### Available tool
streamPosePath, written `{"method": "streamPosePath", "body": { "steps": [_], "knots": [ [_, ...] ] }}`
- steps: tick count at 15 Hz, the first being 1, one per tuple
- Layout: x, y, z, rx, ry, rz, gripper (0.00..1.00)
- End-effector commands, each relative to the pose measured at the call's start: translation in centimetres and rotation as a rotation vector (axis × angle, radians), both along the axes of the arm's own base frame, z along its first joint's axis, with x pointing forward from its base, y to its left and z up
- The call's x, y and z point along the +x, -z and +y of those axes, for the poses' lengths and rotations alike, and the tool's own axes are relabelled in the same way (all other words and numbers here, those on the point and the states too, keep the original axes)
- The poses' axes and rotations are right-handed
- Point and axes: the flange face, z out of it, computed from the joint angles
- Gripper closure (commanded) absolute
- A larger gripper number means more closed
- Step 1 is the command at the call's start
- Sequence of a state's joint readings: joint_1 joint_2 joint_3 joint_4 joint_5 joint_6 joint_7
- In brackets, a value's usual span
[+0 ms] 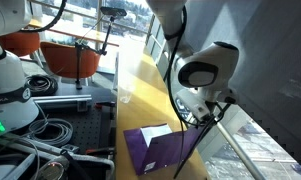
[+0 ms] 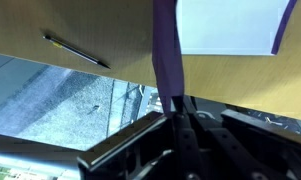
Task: Close the book
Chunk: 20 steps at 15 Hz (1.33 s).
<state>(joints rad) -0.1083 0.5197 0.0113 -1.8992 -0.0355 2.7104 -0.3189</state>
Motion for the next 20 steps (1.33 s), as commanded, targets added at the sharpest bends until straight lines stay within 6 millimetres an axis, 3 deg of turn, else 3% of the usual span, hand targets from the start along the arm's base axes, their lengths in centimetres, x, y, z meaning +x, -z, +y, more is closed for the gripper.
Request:
{"method": "streamPosePath", "body": {
  "steps": [1, 10, 11, 12, 15, 20],
  "knots": [
    [-0.5, -0.4, 1.6, -0.028, -0.009, -0.019, 1.00],
    [-0.1, 0.1, 3.4, -0.036, -0.008, -0.019, 1.00],
    [-0.1, 0.1, 3.4, -0.035, -0.006, -0.019, 0.94],
    [0.0, 0.1, 3.5, -0.033, 0.003, -0.020, 0.73],
    [0.1, -0.2, 3.8, -0.017, 0.031, -0.018, 0.53],
    [0.0, -2.5, 4.9, 0.049, 0.172, -0.019, 0.15]
  ]
}}
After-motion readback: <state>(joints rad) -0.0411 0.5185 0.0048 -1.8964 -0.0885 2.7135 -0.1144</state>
